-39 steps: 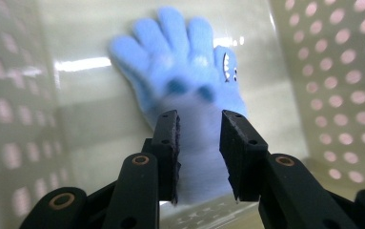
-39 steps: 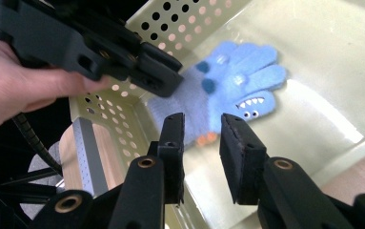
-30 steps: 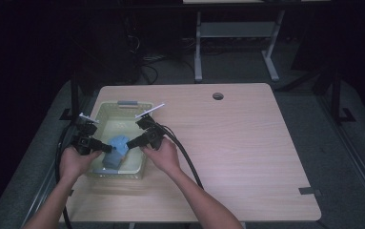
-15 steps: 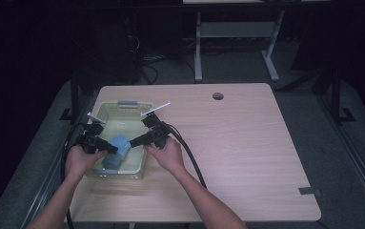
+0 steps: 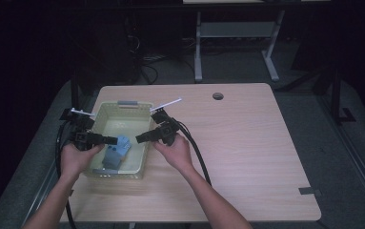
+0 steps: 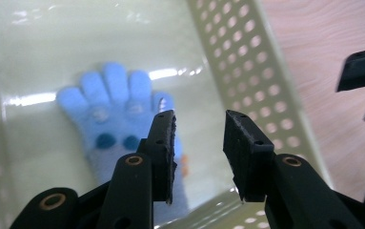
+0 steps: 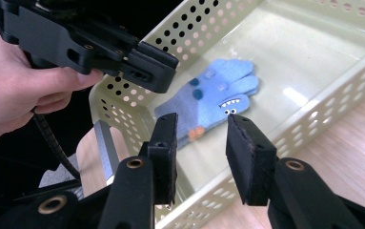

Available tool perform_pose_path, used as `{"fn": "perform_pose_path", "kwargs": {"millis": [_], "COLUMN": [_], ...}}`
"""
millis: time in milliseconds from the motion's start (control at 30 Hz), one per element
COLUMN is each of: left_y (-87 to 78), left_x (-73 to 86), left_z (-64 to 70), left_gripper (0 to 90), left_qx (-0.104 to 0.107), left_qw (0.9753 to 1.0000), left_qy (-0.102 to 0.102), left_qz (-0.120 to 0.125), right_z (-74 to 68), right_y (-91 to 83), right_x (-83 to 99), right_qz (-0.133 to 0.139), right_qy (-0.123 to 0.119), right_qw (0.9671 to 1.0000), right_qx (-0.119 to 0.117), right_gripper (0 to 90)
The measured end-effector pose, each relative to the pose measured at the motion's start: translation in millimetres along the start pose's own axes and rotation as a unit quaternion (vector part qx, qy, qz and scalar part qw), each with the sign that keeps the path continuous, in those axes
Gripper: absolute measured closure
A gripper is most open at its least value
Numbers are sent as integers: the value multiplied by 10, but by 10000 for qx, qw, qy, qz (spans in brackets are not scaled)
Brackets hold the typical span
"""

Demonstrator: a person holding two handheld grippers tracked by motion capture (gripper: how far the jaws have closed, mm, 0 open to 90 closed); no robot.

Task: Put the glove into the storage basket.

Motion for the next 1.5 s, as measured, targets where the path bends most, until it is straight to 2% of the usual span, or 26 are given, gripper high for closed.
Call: {"fn": "perform_pose_path", "kwargs": {"millis": [100,200,367,867,1500], "left_y": [0,17,53,107,304], "left_x": [-21,-39,-82,-128,-173], "left_z": [64,122,228,362,592], "left_gripper": [614,602,583,570,536], "left_qx": [187,262,578,795,973], "left_qw": [9998,9996,9980,9960,9946], "left_qy": [-6,48,-55,-39,70], "left_qz": [94,122,249,417,365], "right_z": [29,63,136,264,454], "right_y": [-56,-103,-208,-432,-702], "right_x": [1,4,26,86,212], "right_qz": [17,54,143,224,315], "right_qy": [38,79,95,221,320], "right_qw": [10000,10000,9999,9995,9990], "right_qx": [-1,12,24,23,7], "right_gripper": [617,602,572,517,471]}}
Point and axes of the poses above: each handheld gripper's, and its own axes: y roughly forward along the jaws, x roughly out of its underside, z roughly to its right, the point moved 6 cm from there along y, roughly forward along the jaws, and after that the axes turned 6 degrees about x, right-handed, at the moved point
